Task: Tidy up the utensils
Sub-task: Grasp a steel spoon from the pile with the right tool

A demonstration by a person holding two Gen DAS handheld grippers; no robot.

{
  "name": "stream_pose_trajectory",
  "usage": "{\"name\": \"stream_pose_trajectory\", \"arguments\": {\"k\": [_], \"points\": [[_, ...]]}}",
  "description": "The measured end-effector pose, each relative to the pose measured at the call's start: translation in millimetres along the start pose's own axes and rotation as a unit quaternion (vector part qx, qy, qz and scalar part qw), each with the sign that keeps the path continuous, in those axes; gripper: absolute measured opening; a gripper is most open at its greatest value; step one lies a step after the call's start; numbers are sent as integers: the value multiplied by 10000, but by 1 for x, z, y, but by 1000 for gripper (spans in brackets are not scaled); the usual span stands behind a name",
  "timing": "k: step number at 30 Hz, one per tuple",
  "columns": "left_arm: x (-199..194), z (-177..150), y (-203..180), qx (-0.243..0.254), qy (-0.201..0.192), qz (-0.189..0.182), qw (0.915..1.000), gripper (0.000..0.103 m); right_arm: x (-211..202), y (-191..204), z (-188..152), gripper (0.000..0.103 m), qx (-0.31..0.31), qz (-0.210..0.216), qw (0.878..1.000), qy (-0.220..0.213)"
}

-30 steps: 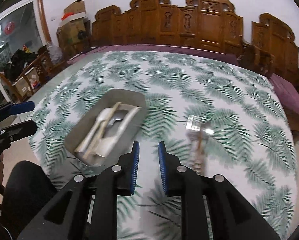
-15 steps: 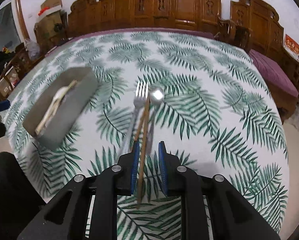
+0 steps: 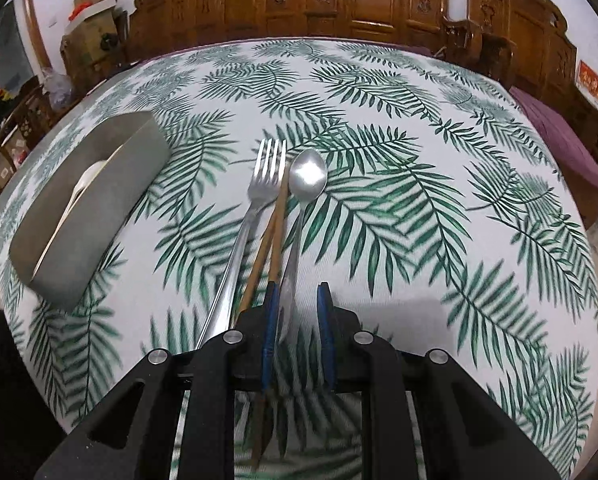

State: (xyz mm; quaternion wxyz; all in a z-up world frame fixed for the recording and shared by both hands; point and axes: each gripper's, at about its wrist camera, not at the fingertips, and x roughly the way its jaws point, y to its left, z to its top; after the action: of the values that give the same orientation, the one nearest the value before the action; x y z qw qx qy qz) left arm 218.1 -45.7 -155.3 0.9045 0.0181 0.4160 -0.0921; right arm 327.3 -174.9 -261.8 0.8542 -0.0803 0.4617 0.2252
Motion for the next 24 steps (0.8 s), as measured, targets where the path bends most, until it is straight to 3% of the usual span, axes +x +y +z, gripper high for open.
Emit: {"name": "stream_pose_trajectory", "arguments": {"k": [14, 18, 24], "points": [[32, 21, 6, -33, 122, -124, 9998, 88, 48, -16, 60, 21, -18, 101, 9999, -42], [38, 22, 5, -64, 156, -156, 9997, 88, 56, -22, 69, 23, 128, 351, 9993, -62], [44, 21, 4, -77, 195, -185, 9996, 88, 60, -20, 75, 26, 48, 380, 9993, -45]]}}
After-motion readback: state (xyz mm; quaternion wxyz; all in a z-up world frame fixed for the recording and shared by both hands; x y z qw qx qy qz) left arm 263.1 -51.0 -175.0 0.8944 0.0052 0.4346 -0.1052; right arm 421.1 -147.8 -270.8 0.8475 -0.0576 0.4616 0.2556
